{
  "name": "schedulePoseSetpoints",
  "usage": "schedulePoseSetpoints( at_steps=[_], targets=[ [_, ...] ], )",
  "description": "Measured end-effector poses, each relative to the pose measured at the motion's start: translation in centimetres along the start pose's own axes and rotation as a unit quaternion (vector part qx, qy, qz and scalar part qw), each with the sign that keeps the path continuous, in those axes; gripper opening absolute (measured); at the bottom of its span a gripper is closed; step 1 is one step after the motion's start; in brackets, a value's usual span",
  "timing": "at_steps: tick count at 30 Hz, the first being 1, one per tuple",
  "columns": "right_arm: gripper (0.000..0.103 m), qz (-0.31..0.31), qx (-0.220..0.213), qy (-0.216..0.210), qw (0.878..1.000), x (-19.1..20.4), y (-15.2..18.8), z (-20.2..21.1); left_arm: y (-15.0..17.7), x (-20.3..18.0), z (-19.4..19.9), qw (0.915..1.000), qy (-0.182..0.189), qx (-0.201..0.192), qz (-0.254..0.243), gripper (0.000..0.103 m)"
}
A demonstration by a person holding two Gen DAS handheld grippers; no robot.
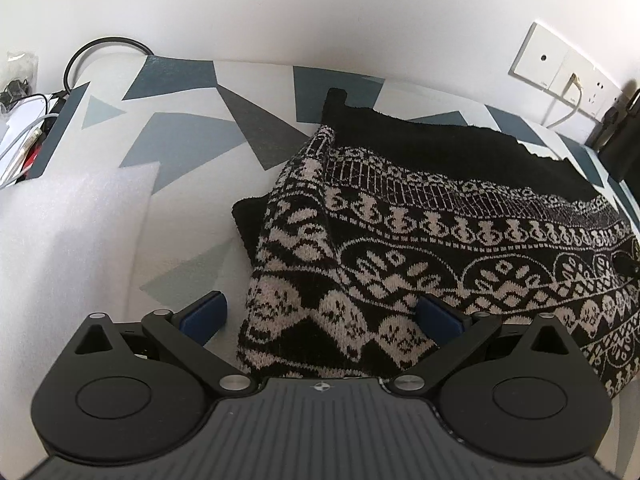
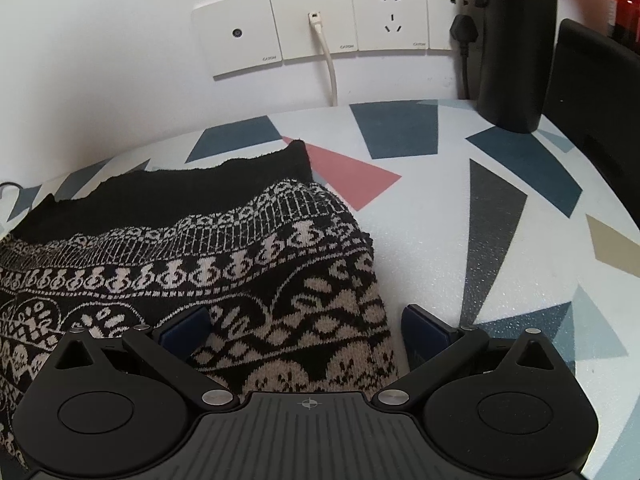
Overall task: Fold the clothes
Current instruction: 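Move both open grippers to the patterned sweater edge, then close both grippers on the patterned sweater edge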
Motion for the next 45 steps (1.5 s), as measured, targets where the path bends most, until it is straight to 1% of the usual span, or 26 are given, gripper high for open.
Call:
schedulePoseSetpoints(
  at_steps=[6, 19, 21, 23, 25, 27, 29, 30, 31, 32, 33, 34, 35, 38, 40, 45],
  targets=[
    [0.102, 0.008, 0.007, 0.000, 1.000, 0.2, -0.4, -0.4, -0.4, -0.1, -0.5, 0.9999, -0.002, 0.000, -0.013, 0.103],
    [0.102, 0.035, 0.012, -0.017, 0.999, 0.3, -0.7, -0.7, -0.6, -0.6, -0.6, 0.9999, -0.007, 0.005, -0.005, 0.103],
    [0.100, 0.042, 0.013, -0.024, 0.999, 0.4, -0.8, -0.7, -0.6, -0.7, -0.6, 0.9999, -0.008, 0.006, -0.004, 0.103],
    [0.092, 0.049, 0.015, -0.034, 0.998, 0.5, -0.9, -0.6, -0.6, -0.8, -0.6, 0.9999, -0.009, 0.007, -0.003, 0.102],
    [0.087, 0.055, 0.018, -0.044, 0.997, 0.7, -1.0, -0.6, -0.6, -1.0, -0.6, 0.9999, -0.009, 0.008, 0.000, 0.102],
    [0.084, 0.056, 0.020, -0.049, 0.997, 0.7, -1.1, -0.5, -0.7, -1.2, -0.6, 0.9999, -0.010, 0.006, 0.003, 0.099],
    [0.078, 0.058, 0.021, -0.056, 0.997, 0.7, -1.1, -0.4, -0.7, -1.6, -0.4, 1.0000, -0.005, 0.000, 0.002, 0.087],
    [0.075, 0.058, 0.021, -0.061, 0.996, 0.7, -1.1, -0.4, -0.7, -1.8, -0.3, 1.0000, -0.002, -0.002, 0.001, 0.084],
    [0.067, 0.058, 0.021, -0.067, 0.996, 0.7, -1.1, -0.3, -0.7, -1.9, -0.2, 1.0000, 0.001, -0.003, 0.003, 0.079],
    [0.056, 0.055, 0.025, -0.078, 0.995, 0.7, -1.1, -0.2, -0.7, -2.0, -0.1, 1.0000, 0.004, -0.004, 0.005, 0.073],
    [0.050, 0.052, 0.028, -0.090, 0.994, 0.7, -1.2, -0.1, -0.7, -2.0, 0.1, 0.9999, 0.009, -0.004, 0.010, 0.070],
    [0.041, 0.044, 0.033, -0.100, 0.994, 0.6, -1.2, -0.1, -0.7, -2.0, 0.2, 0.9997, 0.016, -0.005, 0.017, 0.059],
    [0.037, 0.033, 0.038, -0.107, 0.993, 0.5, -1.3, -0.1, -0.6, -2.1, 0.3, 0.9994, 0.024, -0.005, 0.023, 0.047],
    [0.033, 0.025, 0.043, -0.114, 0.992, 0.4, -1.2, 0.0, -0.6, -2.7, 0.9, 0.9991, 0.028, 0.000, 0.033, 0.036],
    [0.033, 0.024, 0.044, -0.115, 0.992, 0.5, -1.2, 0.1, -0.5, -3.1, 1.2, 0.9992, 0.022, 0.003, 0.032, 0.034],
    [0.033, 0.037, 0.041, -0.107, 0.993, 1.0, -1.0, 0.3, -0.3, -4.0, 1.3, 0.9994, 0.006, 0.004, 0.034, 0.034]
  ],
)
Point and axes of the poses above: each gripper's, at about its wrist camera, not at the fingertips, and z roughly against the way its jaws point, x to its left, y to its underside, the point moved 1 cm from there along -z, roughly the way its jaws point, and after that the axes turned 6 degrees about -z, right-handed, at the moved point
